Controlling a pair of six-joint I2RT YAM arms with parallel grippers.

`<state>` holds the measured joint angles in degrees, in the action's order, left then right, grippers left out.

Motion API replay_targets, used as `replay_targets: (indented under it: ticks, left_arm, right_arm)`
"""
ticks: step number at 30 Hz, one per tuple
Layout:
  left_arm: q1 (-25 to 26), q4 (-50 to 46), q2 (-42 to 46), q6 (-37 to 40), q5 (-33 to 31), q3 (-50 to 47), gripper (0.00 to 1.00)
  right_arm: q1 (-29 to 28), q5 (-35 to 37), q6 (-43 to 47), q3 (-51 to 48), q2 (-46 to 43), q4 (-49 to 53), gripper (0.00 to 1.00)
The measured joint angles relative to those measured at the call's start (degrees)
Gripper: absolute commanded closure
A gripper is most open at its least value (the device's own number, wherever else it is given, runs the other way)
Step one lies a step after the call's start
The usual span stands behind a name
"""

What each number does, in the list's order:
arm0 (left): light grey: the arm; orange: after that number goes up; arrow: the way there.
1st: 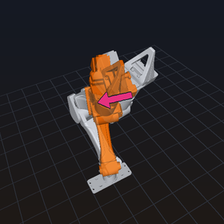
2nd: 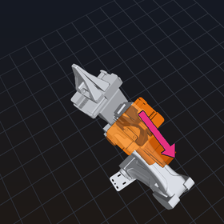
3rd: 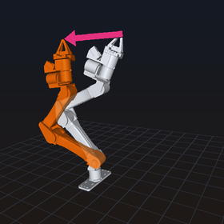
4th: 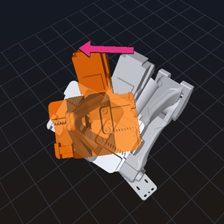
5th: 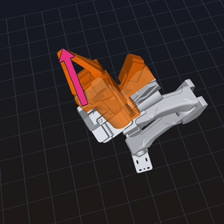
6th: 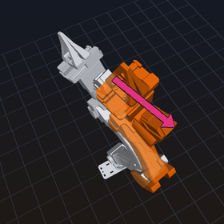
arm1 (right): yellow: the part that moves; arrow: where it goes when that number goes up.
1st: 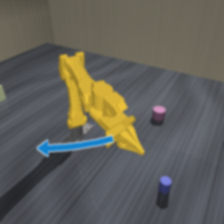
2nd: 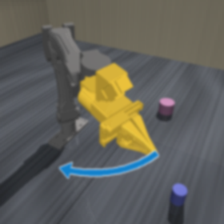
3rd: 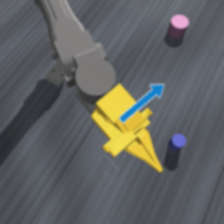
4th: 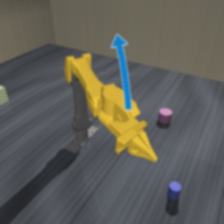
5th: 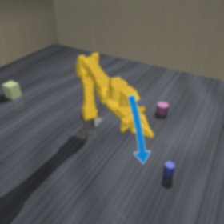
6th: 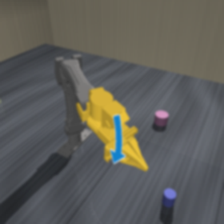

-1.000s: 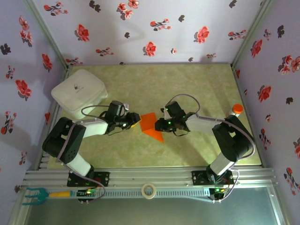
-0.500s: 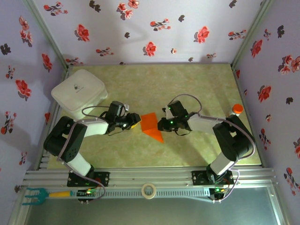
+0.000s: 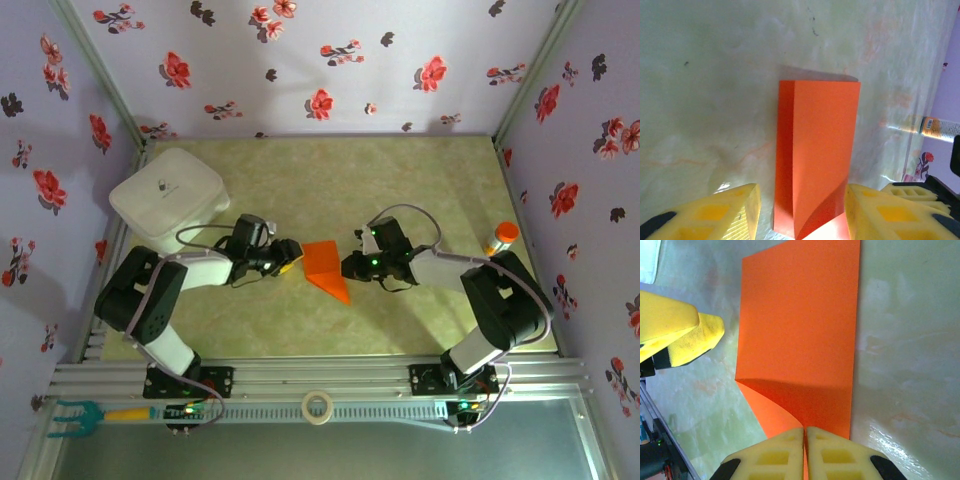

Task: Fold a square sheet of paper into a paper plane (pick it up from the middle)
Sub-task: Fourth fold the wing at the center of the table.

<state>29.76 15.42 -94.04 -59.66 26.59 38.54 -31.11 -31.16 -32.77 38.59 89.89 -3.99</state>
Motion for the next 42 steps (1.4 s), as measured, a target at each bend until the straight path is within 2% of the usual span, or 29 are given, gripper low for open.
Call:
replay_targets:
  ticks: [13, 19, 23, 27, 28, 32, 35, 42]
  left_arm:
    - [1.16, -0.79, -3.48, -0.04, 1.55, 3.39, 0.52]
    - [1.66, -1.11, -5.29, -0.04, 2.21, 4.98, 0.56]
    - [2.01, -1.18, -6.19, -0.09, 2.62, 6.43, 0.62]
    - [2.29, -1.03, -6.54, -0.39, 2.89, 6.86, 0.75]
    - [2.36, -1.03, -6.54, -0.50, 2.97, 6.86, 0.79]
    - [2.49, -0.72, -6.51, -1.07, 3.04, 6.84, 0.91]
    - [2.49, -0.35, -6.51, -1.29, 2.93, 6.84, 0.98]
    - [2.49, -0.07, -5.53, -1.33, -0.33, 6.12, 1.00]
  right_arm:
    - [0.87, -1.44, -1.75, -1.46, -1.53, -2.89, 0.91]
    - [1.31, -1.90, -2.34, -2.40, -2.25, -4.22, 0.91]
    - [1.49, -1.97, -2.40, -3.06, -2.58, -5.07, 0.90]
    - [1.51, -2.08, -2.62, -3.19, -2.60, -5.27, 0.89]
    - [1.53, -2.10, -2.78, -3.21, -2.60, -5.27, 0.87]
    - [1.64, -1.86, -3.28, -3.21, -2.60, -5.09, 0.69]
    - [1.68, -0.48, -3.21, -3.19, -3.17, -3.72, 0.62]
    - [1.77, 8.26, -2.75, -3.34, -10.93, 2.29, 0.56]
